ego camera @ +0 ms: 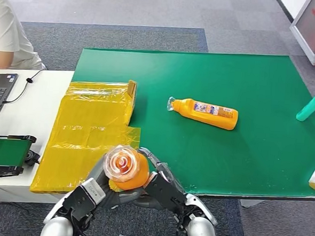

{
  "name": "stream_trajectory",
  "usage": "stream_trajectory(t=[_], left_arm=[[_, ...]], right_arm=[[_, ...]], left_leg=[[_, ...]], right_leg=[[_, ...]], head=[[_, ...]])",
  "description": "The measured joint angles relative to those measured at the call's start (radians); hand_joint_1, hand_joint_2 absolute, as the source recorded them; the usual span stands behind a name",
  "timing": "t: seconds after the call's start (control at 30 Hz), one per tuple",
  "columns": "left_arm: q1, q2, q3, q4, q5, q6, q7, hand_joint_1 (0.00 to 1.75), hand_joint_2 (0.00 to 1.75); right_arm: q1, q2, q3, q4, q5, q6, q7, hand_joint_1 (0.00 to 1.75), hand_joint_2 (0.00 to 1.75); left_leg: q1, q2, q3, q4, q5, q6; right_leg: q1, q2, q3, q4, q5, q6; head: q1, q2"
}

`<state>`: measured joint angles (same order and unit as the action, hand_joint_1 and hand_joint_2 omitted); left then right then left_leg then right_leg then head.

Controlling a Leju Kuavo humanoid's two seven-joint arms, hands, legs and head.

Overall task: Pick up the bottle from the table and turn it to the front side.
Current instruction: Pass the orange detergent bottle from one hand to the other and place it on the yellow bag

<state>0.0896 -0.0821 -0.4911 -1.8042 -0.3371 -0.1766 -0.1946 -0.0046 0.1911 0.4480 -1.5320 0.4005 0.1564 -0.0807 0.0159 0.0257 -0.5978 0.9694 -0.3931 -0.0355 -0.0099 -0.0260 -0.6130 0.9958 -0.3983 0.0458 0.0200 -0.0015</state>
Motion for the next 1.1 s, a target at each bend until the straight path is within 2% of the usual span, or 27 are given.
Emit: stream_trajectory(t=[0.27, 0.53, 0.67, 0.83, 0.97, 1.1], left_arm=[[0.016, -0.014, 0.020, -0.013, -0.033, 0.032, 0.011, 1.75, 1.75], [0.042, -0.043, 0.106, -0.053, -0.184, 0.084, 0.044, 1.75, 1.75], [0.043, -0.073, 0.186, -0.067, -0.439, 0.143, 0.082, 1.75, 1.75], [0.028, -0.118, 0.340, -0.056, -0.714, 0.178, 0.117, 1.75, 1.75], [0.021, -0.136, 0.438, -0.031, -0.778, 0.195, 0.116, 1.75, 1.75], [0.019, -0.149, 0.477, -0.020, -0.785, 0.196, 0.112, 1.75, 1.75]], right_arm=[[0.011, 0.000, -0.015, -0.007, 0.006, -0.006, 0.013, 0.00, 1.75], [0.047, 0.000, -0.071, -0.067, 0.047, -0.035, 0.033, 0.00, 1.75], [0.083, 0.004, -0.133, -0.142, 0.073, -0.037, 0.037, 0.00, 1.75], [0.122, 0.015, -0.200, -0.273, 0.100, 0.003, 0.032, 0.00, 1.75], [0.144, 0.019, -0.233, -0.355, 0.098, 0.032, 0.027, 0.00, 1.75], [0.151, 0.023, -0.250, -0.388, 0.097, 0.037, 0.026, 0.00, 1.75]], left_leg=[[0.000, 0.000, 0.000, 0.000, 0.000, 0.000], [0.000, 0.000, 0.000, 0.000, 0.000, 0.000], [0.000, 0.000, 0.000, 0.000, 0.000, 0.000], [0.000, 0.000, 0.000, 0.000, 0.000, 0.000], [0.000, 0.000, 0.000, 0.000, 0.000, 0.000], [0.000, 0.000, 0.000, 0.000, 0.000, 0.000]], right_leg=[[0.000, 0.000, 0.000, 0.000, 0.000, 0.000], [0.000, 0.000, 0.000, 0.000, 0.000, 0.000], [0.000, 0.000, 0.000, 0.000, 0.000, 0.000], [0.000, 0.000, 0.000, 0.000, 0.000, 0.000], [0.000, 0.000, -0.001, 0.000, 0.000, 0.000], [0.000, 0.000, -0.001, 0.000, 0.000, 0.000]], head=[[0.000, 0.000], [0.000, 0.000], [0.000, 0.000], [0.000, 0.000], [0.000, 0.000], [0.000, 0.000]])
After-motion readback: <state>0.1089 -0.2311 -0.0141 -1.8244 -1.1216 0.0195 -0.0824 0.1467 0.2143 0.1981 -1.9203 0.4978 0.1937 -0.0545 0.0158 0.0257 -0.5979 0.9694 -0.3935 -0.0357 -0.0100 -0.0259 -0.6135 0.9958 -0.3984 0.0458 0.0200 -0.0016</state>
